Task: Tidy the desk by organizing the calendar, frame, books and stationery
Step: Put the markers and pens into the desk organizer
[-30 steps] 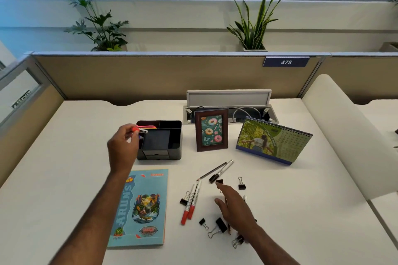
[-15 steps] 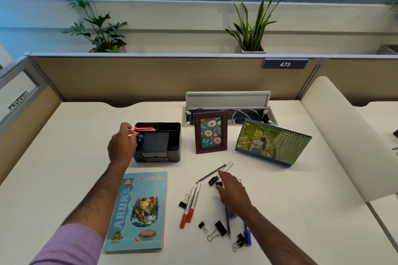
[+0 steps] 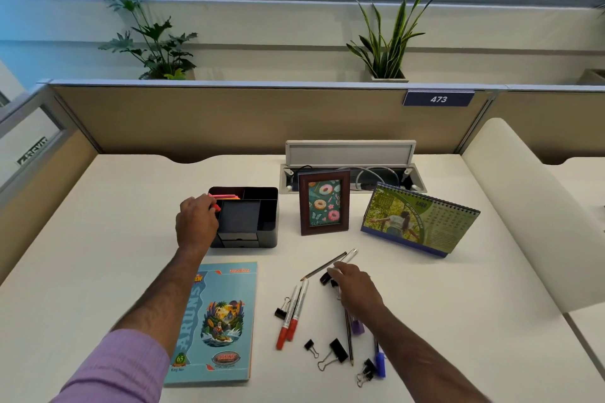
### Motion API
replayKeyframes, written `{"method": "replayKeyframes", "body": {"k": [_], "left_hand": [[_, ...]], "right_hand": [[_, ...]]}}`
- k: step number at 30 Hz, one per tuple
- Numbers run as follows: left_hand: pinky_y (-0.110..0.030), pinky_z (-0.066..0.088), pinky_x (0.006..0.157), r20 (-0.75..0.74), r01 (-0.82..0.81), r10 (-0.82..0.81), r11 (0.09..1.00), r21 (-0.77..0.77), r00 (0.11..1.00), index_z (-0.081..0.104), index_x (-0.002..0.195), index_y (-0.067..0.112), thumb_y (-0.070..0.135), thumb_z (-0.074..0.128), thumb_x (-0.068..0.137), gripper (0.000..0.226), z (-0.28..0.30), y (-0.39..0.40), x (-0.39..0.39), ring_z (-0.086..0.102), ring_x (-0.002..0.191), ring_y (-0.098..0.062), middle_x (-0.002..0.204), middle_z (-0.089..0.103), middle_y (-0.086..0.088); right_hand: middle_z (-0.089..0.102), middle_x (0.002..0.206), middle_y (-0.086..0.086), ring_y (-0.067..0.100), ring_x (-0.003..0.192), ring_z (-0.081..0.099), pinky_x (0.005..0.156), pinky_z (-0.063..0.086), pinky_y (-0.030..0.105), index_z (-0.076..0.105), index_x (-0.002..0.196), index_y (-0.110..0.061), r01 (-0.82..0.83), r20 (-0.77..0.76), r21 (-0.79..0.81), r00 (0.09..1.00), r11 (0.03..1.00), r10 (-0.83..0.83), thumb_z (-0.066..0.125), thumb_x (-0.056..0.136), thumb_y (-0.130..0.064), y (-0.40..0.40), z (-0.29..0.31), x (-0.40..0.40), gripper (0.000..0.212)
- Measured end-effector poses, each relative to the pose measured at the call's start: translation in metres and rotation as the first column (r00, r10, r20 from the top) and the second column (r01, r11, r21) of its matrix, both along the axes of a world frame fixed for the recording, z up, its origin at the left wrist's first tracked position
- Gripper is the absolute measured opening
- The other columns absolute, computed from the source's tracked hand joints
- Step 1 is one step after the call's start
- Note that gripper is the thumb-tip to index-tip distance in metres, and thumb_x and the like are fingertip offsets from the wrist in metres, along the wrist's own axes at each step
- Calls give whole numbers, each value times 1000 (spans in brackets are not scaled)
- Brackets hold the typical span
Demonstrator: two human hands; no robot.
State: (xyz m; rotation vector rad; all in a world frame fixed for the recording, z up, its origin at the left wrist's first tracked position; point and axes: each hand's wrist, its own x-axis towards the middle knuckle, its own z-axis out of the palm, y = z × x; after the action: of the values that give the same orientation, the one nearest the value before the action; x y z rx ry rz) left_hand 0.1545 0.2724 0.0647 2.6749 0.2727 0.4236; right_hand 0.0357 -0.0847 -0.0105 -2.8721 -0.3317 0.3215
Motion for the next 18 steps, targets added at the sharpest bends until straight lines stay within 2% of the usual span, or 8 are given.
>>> {"method": "replayKeyframes", "body": {"k": [3,4,11,14,18], "left_hand": [[-56,49,92,-61,15,-12,999,43,998,68,122,8,-5,61,85,39,-2,0,0,46,129,-42,133,62,-17],[-57,47,95,-79,16,-11,998,61,997,67,125,8,-6,61,85,43,-2,0,0,43,133,-42,138,58,-16],[-56,48,98,-94,-8,11,999,38,995,69,123,11,-8,61,84,44,-3,2,-6,41,135,-39,144,53,-14],[-57,49,98,-80,-18,21,999,35,997,67,126,12,-4,61,88,42,-7,5,-10,42,135,-39,145,52,-14],[-59,45,99,25,-15,14,999,44,1000,64,129,12,0,58,92,40,-6,0,-24,39,137,-40,147,50,-14]], "right_hand": [[47,147,10,36,128,48,93,46,45,52,137,-17,-59,4,-27,998,998,59,61,81,0,0,-2,5,60],[45,148,9,35,128,47,93,44,44,50,139,-17,-75,3,-42,997,996,76,59,82,-1,1,-1,6,59],[36,148,6,33,125,43,92,44,43,42,142,-19,-98,-69,-122,994,988,90,57,88,-6,2,0,11,57],[39,139,7,32,117,46,83,49,45,48,131,-14,-72,-62,-117,996,991,65,60,85,-3,3,1,12,49],[41,129,7,32,108,51,70,50,43,53,113,-10,-27,-63,-111,998,993,20,66,76,2,4,-1,13,41]]}}
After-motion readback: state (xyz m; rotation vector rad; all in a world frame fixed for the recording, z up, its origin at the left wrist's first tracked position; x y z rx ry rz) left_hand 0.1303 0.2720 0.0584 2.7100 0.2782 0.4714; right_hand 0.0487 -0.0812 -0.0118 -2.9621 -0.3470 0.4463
